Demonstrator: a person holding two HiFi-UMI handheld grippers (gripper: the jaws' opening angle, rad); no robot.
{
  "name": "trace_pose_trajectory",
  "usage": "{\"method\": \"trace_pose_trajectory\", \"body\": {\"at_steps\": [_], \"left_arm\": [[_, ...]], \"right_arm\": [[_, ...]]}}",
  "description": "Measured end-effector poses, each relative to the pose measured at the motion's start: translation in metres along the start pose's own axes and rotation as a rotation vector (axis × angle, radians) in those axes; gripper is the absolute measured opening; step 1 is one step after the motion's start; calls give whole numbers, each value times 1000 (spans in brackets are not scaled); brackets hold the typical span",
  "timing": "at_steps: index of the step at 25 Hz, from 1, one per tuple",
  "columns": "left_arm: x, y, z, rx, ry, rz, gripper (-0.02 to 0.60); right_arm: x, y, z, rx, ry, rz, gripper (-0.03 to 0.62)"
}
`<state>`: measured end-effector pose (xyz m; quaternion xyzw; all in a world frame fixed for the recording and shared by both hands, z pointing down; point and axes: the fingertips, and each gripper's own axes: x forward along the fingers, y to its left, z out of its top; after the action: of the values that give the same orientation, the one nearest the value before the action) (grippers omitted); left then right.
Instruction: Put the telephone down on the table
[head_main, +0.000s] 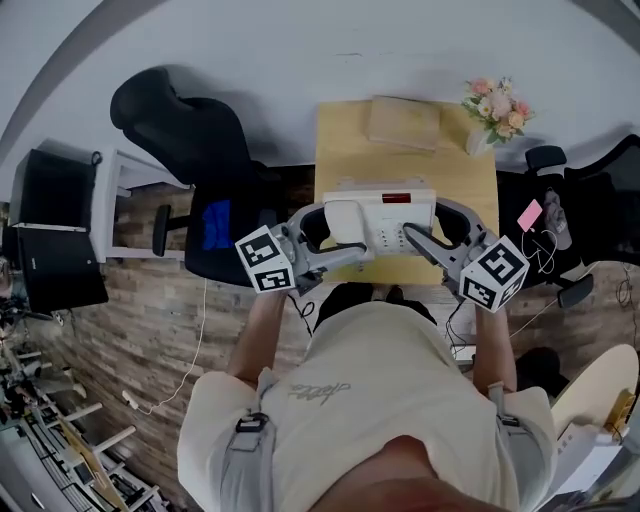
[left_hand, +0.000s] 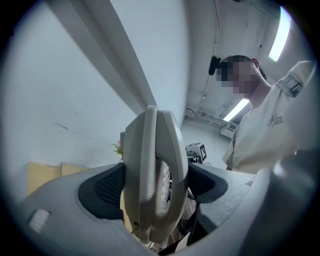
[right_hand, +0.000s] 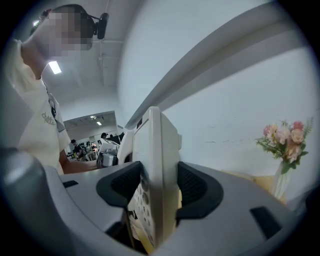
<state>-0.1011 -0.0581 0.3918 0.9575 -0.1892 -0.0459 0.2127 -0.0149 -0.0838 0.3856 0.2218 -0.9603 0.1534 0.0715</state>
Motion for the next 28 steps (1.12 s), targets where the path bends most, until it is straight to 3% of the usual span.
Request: {"method": "trace_pose_trajectory", "body": {"at_steps": [13, 21, 28], "left_arm": [[-26, 70, 44, 3, 38, -110, 377], [-27, 88, 34, -33, 65, -91, 377], [-17, 99, 0, -115, 97, -44, 377]], "right_arm": [[68, -22, 32, 8, -2, -110, 219], [81, -35, 17, 64, 22, -95, 218], [81, -51, -16, 117, 68, -54, 219]]}}
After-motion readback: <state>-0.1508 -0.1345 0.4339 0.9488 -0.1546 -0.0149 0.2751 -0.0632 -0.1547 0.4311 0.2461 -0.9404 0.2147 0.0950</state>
